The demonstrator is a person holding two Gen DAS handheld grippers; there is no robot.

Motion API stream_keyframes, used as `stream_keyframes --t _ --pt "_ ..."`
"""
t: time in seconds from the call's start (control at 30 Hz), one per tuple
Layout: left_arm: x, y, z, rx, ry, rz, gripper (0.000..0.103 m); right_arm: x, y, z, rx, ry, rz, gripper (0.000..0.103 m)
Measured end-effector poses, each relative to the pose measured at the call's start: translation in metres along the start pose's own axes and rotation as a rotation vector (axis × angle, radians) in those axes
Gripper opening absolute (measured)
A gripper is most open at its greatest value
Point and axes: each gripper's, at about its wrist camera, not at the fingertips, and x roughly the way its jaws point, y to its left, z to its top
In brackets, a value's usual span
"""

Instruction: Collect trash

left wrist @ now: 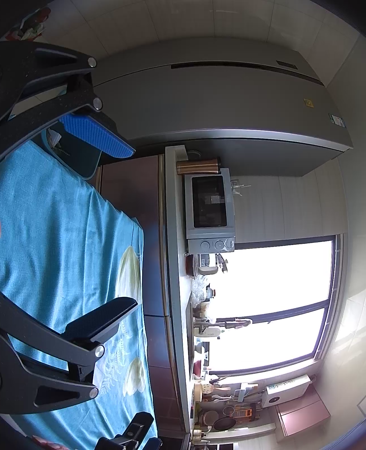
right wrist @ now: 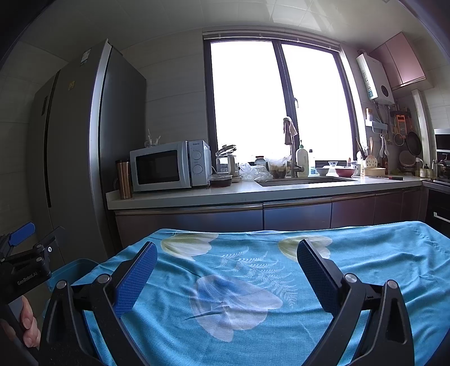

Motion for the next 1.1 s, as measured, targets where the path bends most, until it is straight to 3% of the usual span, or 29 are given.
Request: stream_keyframes --t 1.1 --pt "-0.0008 -0.0006 -0.0004 0.001 0.000 0.002 0.097 0.0009 0.0006 -0.0021 0.001 0.002 -0.006 0.096"
